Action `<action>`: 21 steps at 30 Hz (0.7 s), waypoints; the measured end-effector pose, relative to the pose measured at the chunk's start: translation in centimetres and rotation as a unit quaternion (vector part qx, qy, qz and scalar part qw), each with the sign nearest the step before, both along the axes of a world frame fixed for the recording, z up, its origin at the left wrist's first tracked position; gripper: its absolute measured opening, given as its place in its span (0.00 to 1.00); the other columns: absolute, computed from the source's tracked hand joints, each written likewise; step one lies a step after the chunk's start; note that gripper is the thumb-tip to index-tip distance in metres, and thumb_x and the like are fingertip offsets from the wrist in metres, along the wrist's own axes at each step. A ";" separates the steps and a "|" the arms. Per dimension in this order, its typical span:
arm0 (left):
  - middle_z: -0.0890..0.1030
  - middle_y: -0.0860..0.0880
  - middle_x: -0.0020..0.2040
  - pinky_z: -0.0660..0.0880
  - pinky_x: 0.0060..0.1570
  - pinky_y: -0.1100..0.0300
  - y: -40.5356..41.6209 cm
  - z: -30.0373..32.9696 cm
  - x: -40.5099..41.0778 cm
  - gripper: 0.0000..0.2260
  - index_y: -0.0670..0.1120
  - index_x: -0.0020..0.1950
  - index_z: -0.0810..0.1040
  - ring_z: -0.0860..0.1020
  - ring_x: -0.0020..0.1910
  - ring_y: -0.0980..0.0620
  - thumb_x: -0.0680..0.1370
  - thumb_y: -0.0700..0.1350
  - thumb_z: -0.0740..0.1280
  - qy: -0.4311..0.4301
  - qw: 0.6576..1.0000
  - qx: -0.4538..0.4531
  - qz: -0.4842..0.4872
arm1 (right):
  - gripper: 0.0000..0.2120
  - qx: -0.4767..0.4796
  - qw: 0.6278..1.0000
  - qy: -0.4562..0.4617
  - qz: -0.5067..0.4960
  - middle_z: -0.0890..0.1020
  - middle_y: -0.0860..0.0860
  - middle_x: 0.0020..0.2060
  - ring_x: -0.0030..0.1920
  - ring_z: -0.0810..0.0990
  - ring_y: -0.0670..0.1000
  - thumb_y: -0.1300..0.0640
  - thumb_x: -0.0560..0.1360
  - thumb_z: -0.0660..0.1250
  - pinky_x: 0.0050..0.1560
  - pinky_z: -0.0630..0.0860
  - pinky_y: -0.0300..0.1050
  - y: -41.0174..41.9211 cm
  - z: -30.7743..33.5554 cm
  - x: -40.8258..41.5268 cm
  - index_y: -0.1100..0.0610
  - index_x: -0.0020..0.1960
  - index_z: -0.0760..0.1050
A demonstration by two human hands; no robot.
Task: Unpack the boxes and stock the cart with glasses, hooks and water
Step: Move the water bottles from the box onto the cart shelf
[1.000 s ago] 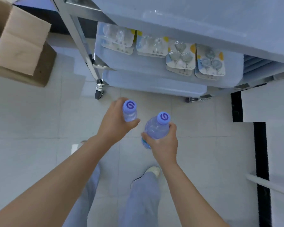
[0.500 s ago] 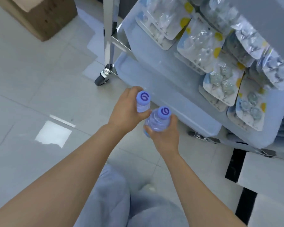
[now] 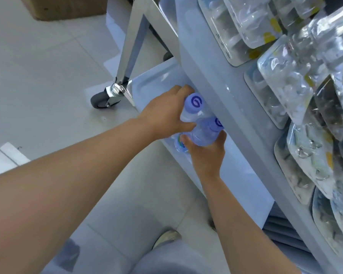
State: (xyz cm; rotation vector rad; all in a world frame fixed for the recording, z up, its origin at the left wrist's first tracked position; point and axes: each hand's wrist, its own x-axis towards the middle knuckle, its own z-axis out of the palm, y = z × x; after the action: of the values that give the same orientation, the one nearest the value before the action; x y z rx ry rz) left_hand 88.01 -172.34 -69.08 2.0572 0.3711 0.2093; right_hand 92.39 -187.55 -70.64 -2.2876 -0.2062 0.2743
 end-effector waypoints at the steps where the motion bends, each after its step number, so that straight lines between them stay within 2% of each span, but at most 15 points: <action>1: 0.74 0.48 0.54 0.71 0.46 0.56 -0.1 -0.6 0.5 0.25 0.45 0.59 0.70 0.74 0.51 0.48 0.67 0.51 0.74 -0.004 1.000 0.013 0.003 | 0.19 0.003 1.000 -0.017 0.002 0.75 0.39 0.37 0.38 0.74 0.28 0.60 0.65 0.76 0.39 0.67 0.23 0.1 -0.2 0.5 0.45 0.43 0.68; 2: 0.74 0.48 0.54 0.72 0.47 0.54 -0.3 -1.1 1.0 0.25 0.45 0.60 0.70 0.75 0.51 0.47 0.68 0.52 0.74 -0.005 0.999 0.032 0.007 | 0.20 0.004 0.999 -0.032 0.004 0.75 0.39 0.37 0.39 0.75 0.29 0.61 0.66 0.76 0.41 0.69 0.25 0.2 -0.7 1.0 0.44 0.41 0.67; 4: 0.74 0.47 0.54 0.74 0.47 0.51 -0.7 -2.1 1.9 0.25 0.45 0.59 0.69 0.75 0.50 0.46 0.68 0.54 0.73 -0.005 0.998 0.064 0.016 | 0.20 0.001 0.998 -0.067 -0.007 0.77 0.41 0.39 0.43 0.78 0.37 0.57 0.64 0.78 0.49 0.75 0.38 0.3 -1.5 1.8 0.43 0.41 0.68; 6: 0.75 0.48 0.52 0.74 0.44 0.52 -1.0 -3.0 2.8 0.23 0.46 0.57 0.69 0.76 0.47 0.46 0.68 0.54 0.71 -0.015 0.995 0.091 0.033 | 0.21 0.007 0.996 -0.083 -0.021 0.80 0.43 0.45 0.49 0.80 0.46 0.53 0.62 0.80 0.53 0.76 0.45 0.3 -2.3 2.3 0.44 0.47 0.71; 8: 0.75 0.49 0.51 0.73 0.42 0.54 -1.3 -3.5 3.5 0.23 0.47 0.57 0.68 0.76 0.47 0.45 0.68 0.55 0.70 -0.032 0.993 0.110 0.032 | 0.28 0.019 0.994 -0.097 -0.038 0.79 0.45 0.50 0.51 0.79 0.46 0.51 0.61 0.80 0.54 0.76 0.43 0.1 -3.0 2.5 0.52 0.56 0.72; 10: 0.75 0.49 0.51 0.73 0.43 0.52 -1.5 -4.0 3.9 0.24 0.47 0.58 0.68 0.76 0.47 0.45 0.68 0.55 0.71 -0.045 0.991 0.123 0.022 | 0.32 0.040 0.992 -0.107 -0.059 0.78 0.45 0.51 0.49 0.78 0.44 0.52 0.61 0.80 0.52 0.75 0.39 -0.2 -3.4 2.4 0.56 0.60 0.70; 13: 0.73 0.49 0.45 0.72 0.40 0.54 -1.3 -5.3 4.4 0.20 0.48 0.51 0.67 0.75 0.44 0.45 0.67 0.57 0.69 -0.075 0.989 0.124 0.029 | 0.28 0.075 0.989 -0.100 -0.074 0.78 0.44 0.45 0.44 0.79 0.43 0.57 0.62 0.80 0.48 0.76 0.41 -0.5 -4.1 2.2 0.58 0.56 0.70; 16: 0.74 0.43 0.42 0.67 0.35 0.58 -0.9 -6.3 4.7 0.21 0.47 0.49 0.69 0.76 0.42 0.43 0.65 0.60 0.67 -0.098 0.991 0.085 0.019 | 0.26 0.123 0.986 -0.101 -0.058 0.80 0.48 0.44 0.41 0.80 0.42 0.63 0.62 0.79 0.45 0.78 0.40 -0.5 -4.2 2.3 0.59 0.54 0.71; 18: 0.72 0.48 0.41 0.66 0.35 0.58 -0.7 -6.8 4.4 0.22 0.49 0.51 0.69 0.75 0.41 0.45 0.62 0.58 0.67 -0.104 0.993 0.046 0.017 | 0.21 0.145 0.982 -0.116 -0.024 0.79 0.46 0.40 0.37 0.79 0.41 0.68 0.61 0.78 0.41 0.77 0.36 -0.7 -4.4 2.6 0.56 0.48 0.72; 19: 0.71 0.52 0.43 0.67 0.37 0.58 -0.5 -7.1 4.1 0.24 0.49 0.54 0.69 0.75 0.43 0.47 0.62 0.56 0.68 -0.109 0.993 0.029 0.025 | 0.22 0.148 0.982 -0.120 -0.015 0.78 0.46 0.39 0.37 0.78 0.41 0.70 0.61 0.77 0.40 0.77 0.35 -0.9 -4.6 2.7 0.53 0.46 0.72; 21: 0.70 0.54 0.48 0.67 0.41 0.58 -0.6 -8.0 3.0 0.28 0.46 0.61 0.67 0.73 0.46 0.49 0.65 0.51 0.72 -0.096 0.994 0.017 0.045 | 0.29 0.135 0.986 -0.098 -0.025 0.77 0.47 0.48 0.44 0.79 0.42 0.68 0.60 0.78 0.45 0.77 0.36 -1.6 -5.2 2.9 0.53 0.54 0.68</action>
State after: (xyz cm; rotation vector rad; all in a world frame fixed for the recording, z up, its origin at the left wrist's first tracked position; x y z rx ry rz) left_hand 91.00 -172.91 -77.12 2.0342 0.3433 0.4682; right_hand 95.26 -189.19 -75.82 -2.0453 -0.2692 -0.0055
